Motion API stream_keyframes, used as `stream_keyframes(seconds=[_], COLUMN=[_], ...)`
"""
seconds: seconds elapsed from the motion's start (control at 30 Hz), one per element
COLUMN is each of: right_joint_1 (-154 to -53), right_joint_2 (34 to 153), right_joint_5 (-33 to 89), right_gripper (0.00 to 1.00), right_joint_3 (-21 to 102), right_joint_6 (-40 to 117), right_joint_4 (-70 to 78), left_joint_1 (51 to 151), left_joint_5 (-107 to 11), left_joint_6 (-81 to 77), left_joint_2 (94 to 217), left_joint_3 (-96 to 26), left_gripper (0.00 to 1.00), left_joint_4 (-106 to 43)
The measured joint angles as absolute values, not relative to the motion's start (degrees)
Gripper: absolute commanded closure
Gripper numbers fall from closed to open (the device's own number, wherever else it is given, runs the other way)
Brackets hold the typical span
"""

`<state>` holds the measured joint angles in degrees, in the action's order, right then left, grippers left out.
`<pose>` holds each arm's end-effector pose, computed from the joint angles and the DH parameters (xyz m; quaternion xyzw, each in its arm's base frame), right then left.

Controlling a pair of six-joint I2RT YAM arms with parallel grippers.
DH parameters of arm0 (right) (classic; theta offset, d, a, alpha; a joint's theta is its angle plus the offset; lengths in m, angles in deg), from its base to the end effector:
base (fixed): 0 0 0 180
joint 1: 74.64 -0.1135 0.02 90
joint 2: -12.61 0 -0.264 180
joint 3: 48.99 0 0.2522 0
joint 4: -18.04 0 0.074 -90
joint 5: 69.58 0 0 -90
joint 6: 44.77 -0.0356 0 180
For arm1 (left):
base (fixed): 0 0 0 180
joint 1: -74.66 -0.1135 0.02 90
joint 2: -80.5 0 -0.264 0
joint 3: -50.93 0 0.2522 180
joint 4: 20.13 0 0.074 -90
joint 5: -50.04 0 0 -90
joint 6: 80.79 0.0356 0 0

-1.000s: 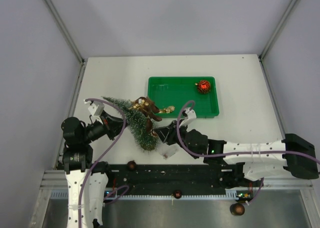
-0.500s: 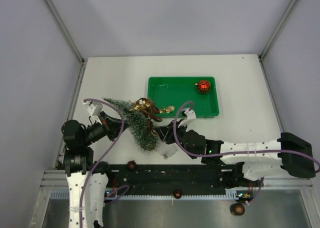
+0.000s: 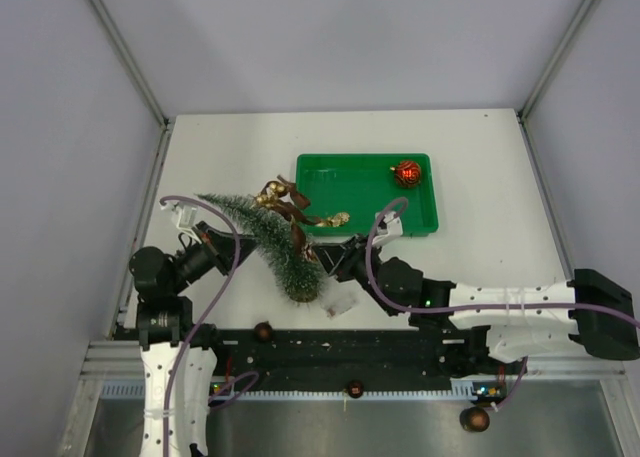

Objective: Decorate the small christmas tree

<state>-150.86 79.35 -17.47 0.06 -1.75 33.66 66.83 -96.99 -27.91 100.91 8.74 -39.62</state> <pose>0.0827 0.2454 0.2757 0.0463 0.7156 0.4664 0.5179 0.1032 -0.0160 0.3029 0.0854 0.6941 -0.4802 0.5294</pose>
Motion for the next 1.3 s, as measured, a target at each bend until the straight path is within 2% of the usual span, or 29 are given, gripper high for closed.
stream_keyframes(seconds=[0.47, 0.8, 1.3], right_joint_1=[-146.9, -145.4, -142.3], right_joint_2=[79.2, 76.9, 74.3], right_joint_5=[-15.0, -14.2, -11.1], right_gripper=[1.0, 1.0, 1.0], right_joint_3=[-0.2, -5.8, -5.9], right_joint_6=[-5.9, -9.1, -6.2], right_joint_4=[35.2, 33.6, 33.3], left_joint_1=[66.8, 66.8, 66.8], left_joint_5=[-94.5, -94.5, -97.8], left_joint_6=[-33.3, -39.8, -41.9], left_joint_2=[100.0, 99.1, 98.9], left_joint_3=[11.6, 14.4, 15.4], left_gripper=[1.0, 1.0, 1.0], left_joint_4=[-35.9, -29.6, -25.2])
